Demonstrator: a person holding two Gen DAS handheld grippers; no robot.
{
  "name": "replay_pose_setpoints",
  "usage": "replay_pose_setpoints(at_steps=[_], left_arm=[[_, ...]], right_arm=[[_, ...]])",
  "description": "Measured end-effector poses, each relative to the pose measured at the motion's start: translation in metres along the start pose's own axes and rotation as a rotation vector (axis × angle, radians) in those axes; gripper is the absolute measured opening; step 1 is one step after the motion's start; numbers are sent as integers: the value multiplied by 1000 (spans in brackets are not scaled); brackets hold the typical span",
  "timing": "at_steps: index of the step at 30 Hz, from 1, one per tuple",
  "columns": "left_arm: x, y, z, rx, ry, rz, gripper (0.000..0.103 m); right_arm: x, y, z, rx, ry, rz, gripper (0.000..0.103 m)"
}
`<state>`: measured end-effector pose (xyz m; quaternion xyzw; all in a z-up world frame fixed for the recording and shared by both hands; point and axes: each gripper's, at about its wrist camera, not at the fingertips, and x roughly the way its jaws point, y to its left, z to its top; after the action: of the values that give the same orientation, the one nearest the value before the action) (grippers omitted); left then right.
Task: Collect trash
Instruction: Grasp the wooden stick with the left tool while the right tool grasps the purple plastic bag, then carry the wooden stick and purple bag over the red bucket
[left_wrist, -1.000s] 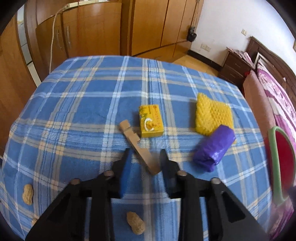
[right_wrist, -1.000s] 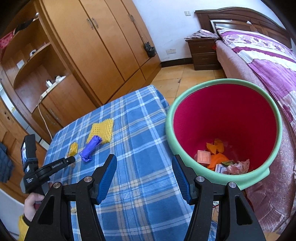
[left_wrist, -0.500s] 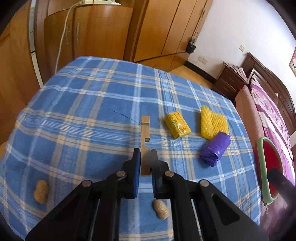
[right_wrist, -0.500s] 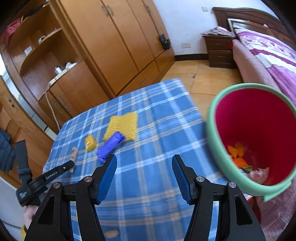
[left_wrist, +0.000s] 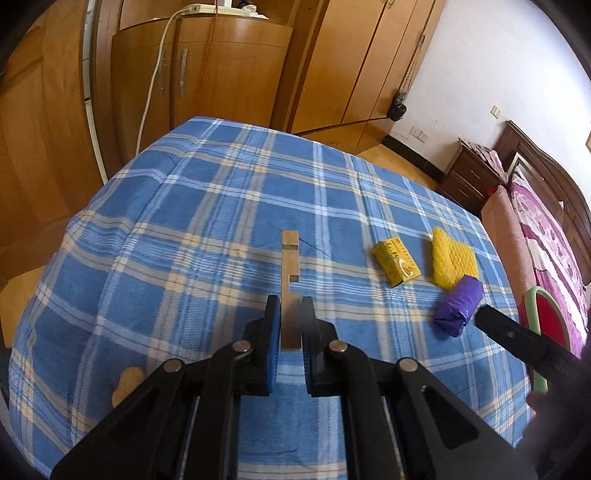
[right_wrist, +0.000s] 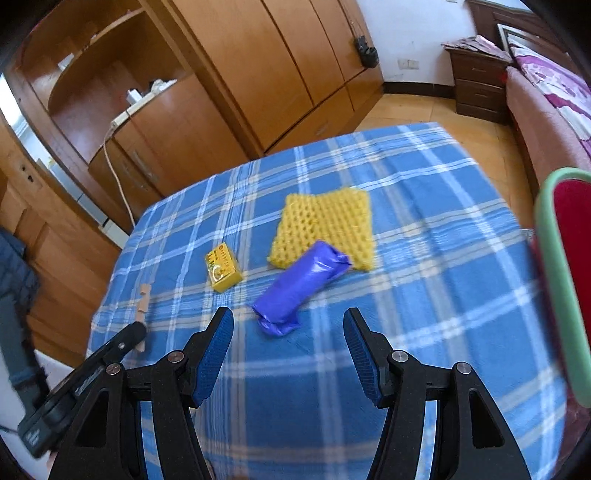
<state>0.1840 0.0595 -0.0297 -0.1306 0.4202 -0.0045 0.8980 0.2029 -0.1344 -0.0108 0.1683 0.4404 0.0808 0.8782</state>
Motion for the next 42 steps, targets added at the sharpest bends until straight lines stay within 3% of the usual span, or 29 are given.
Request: replay_pose_setpoints(at_steps=[7,9,11,15,29,42], left_arm=[[2,6,-1,-12,2,5,10],[2,6,-1,-11,2,6,10],[2,5,-1,-10,2,4,10],[-1,3,-2,-7,0,-3,10],[-36,-28,-9,39,-29,-78,10],[-57,-91,-20,142,0,-195,10]], right_arm=[[30,4,4,14,27,-57,61],[28,3,3,11,9,-68,45],[30,1,3,23,18,-40,35],[25,1,1,14,14,-21,25],[-47,-12,-16,19,-97,13,23],[-126,-55,-33,82,-230,-16,23]])
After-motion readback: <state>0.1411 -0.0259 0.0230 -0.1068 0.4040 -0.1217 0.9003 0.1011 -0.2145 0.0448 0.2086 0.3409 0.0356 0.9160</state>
